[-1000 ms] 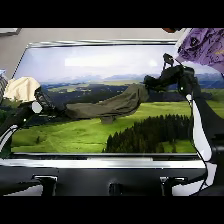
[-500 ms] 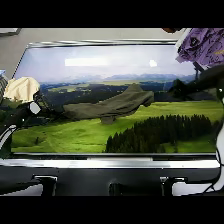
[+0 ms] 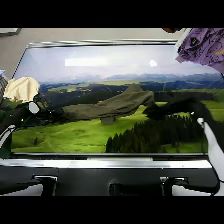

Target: Fold the clothes and pants, and hang the long-sleeved shirts on hangers.

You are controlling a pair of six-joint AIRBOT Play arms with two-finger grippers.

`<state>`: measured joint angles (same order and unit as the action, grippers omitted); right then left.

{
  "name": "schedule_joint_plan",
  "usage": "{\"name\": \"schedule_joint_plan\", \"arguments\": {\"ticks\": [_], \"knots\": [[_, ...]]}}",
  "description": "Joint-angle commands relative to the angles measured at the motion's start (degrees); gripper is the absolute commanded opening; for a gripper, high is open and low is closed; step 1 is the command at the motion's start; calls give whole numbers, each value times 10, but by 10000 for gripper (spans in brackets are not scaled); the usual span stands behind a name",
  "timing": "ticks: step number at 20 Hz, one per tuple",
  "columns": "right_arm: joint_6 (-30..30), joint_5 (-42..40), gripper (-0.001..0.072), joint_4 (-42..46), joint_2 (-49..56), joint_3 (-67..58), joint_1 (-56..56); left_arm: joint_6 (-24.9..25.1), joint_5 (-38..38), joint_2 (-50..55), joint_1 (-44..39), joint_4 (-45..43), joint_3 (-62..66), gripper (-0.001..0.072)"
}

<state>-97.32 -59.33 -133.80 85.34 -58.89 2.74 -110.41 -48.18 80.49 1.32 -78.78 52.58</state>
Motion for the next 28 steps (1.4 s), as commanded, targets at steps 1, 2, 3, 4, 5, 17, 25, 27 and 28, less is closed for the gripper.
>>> {"name": "schedule_joint_plan", "arguments": {"ticks": [1, 2, 3, 4, 5, 17, 25, 27, 28], "knots": [[34, 120, 342, -19, 21, 22, -75, 0, -4, 0, 1, 0, 0, 16], [37, 132, 342, -22, 29, 22, -85, 0, -4, 0, 1, 0, 0, 16], [36, 144, 342, -22, 32, 22, -92, 0, -4, 0, 1, 0, 0, 16], [33, 158, 342, -22, 33, 22, -97, 0, -4, 0, 1, 0, 0, 16], [30, 165, 341, -22, 33, 21, -99, 0, -4, 0, 1, 0, 0, 16], [37, 196, 330, -27, 64, 21, -124, 0, -3, 0, 1, -1, 0, 16], [37, 178, 29, 10, 24, -32, -104, 44, -6, -6, 4, -3, 26, 15], [41, 143, 28, 51, -24, -73, -83, 73, -22, -13, 5, -3, 77, 15], [45, 126, 28, 67, -52, -96, -75, 88, -33, -19, 5, -3, 113, 15]]}}
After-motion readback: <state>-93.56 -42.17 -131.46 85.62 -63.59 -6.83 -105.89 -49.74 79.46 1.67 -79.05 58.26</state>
